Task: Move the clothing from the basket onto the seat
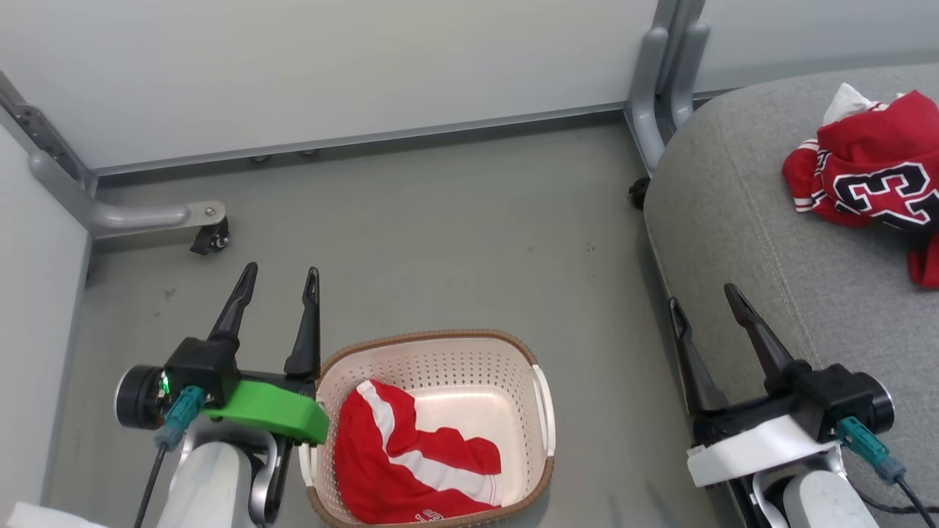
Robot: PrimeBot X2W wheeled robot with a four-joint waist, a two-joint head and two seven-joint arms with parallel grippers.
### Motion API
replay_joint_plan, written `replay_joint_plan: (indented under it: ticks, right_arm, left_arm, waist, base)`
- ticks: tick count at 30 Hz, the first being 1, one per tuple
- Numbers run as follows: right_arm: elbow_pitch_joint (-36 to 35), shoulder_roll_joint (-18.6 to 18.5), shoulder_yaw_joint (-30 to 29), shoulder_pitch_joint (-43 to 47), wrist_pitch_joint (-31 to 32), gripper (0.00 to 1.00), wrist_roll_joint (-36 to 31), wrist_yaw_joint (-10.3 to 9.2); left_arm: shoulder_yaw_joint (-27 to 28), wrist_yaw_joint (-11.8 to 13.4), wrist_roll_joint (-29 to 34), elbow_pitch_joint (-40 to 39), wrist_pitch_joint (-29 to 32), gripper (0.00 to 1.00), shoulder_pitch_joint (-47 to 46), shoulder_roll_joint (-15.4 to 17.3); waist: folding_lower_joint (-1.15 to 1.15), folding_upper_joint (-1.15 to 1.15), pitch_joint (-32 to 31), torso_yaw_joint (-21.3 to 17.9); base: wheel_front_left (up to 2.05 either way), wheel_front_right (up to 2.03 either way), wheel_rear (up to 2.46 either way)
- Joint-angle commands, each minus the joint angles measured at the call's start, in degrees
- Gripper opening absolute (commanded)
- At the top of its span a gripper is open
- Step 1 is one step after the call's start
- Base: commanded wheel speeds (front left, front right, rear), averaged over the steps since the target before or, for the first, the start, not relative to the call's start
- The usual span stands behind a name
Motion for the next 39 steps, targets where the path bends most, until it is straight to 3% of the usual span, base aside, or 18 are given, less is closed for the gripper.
replay_joint_plan:
  ticks: [1, 16, 39]
  right_arm:
    - [-0.42, -0.14, 0.23, -1.25, -0.15, 1.0, -0.34, -0.06]
    - [-3.85, -0.13, 3.04, -12.37, -0.15, 1.0, -1.13, -0.06]
    - [-8.27, -0.12, 4.17, -20.84, -0.15, 1.0, -0.06, -0.06]
  left_arm:
    - [-0.95, -0.2, -0.16, 0.99, 0.05, 1.0, -1.89, 0.77]
    - [-14.81, -0.2, -3.02, 20.37, 0.03, 1.0, -18.03, 7.07]
    - [-31.39, -0.14, -3.24, 49.08, 1.59, 1.0, -35.97, 12.32]
  waist:
    - [0.0, 0.42, 2.51, -2.19]
    - [0.0, 0.42, 17.63, -9.0]
    - [0.0, 0.42, 36.76, -15.43]
  base:
    - [0.0, 0.0, 0.0]
    - [0.0, 0.0, 0.0]
    - [0.0, 0.0, 0.0]
